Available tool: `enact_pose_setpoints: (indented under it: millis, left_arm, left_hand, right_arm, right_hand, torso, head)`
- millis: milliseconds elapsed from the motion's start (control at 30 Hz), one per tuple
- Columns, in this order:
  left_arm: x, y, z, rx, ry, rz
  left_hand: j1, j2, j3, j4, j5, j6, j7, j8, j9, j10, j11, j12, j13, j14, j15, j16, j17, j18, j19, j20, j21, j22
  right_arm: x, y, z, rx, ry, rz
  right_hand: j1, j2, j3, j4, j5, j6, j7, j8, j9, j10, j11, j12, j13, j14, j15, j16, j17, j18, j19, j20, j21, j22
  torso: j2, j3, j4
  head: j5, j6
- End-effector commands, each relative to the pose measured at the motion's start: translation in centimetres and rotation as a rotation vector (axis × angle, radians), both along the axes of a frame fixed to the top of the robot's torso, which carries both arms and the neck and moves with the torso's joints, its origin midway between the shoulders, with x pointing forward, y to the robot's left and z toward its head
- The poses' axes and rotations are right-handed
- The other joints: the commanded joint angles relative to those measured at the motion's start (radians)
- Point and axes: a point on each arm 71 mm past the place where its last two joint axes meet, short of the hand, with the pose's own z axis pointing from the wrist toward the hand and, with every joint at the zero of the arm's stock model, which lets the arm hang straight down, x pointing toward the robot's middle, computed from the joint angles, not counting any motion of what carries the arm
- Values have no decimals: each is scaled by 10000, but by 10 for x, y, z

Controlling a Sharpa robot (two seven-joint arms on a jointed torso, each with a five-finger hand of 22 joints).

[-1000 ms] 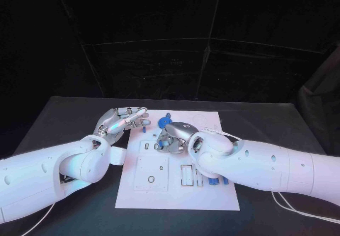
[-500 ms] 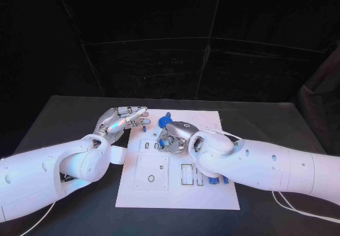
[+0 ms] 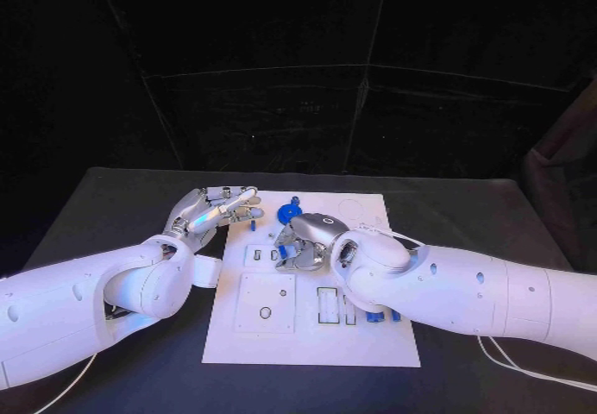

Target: Assemble the parts on the task board

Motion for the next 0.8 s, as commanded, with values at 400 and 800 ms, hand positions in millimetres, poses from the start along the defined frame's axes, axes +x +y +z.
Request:
enact_pose_setpoints:
  millis: [400,800]
  left_arm:
    - [-1,2,-1,1024,64,-683]
    - [19,10,19,5575,1381,-2045]
  left_hand:
    - [-407,-81,-10,-127,25,752,-437,193,37,1139,-590,201,76,2923,-889,1364,1006,56,2356,-838,1117,443]
    - [-1023,116,-166,498,2,1871,-1206,651,317,3422,-1538,1425,1328,4687,-1849,11370,10146,15,4803,-1902,3724,1860]
  right_arm:
    - [-19,-16,23,2169,-1535,1274]
    - [8,-113,66,5365,978,491]
  right_hand:
    - [156,-168,-601,343,-41,-313,66,103,34,-75,70,30,-4,618,145,-58,664,-102,44,168,-33,757]
    - [1073,563,-604,-59,452,429,-168,642,99,-1071,-157,-1941,-1823,-79,-58,-2210,-1993,480,-1801,-29,-1595,-1939]
  torso:
    - [-46,23,-16]
    - [-506,184,-110]
  head:
    - [42,9]
    - [252,-207]
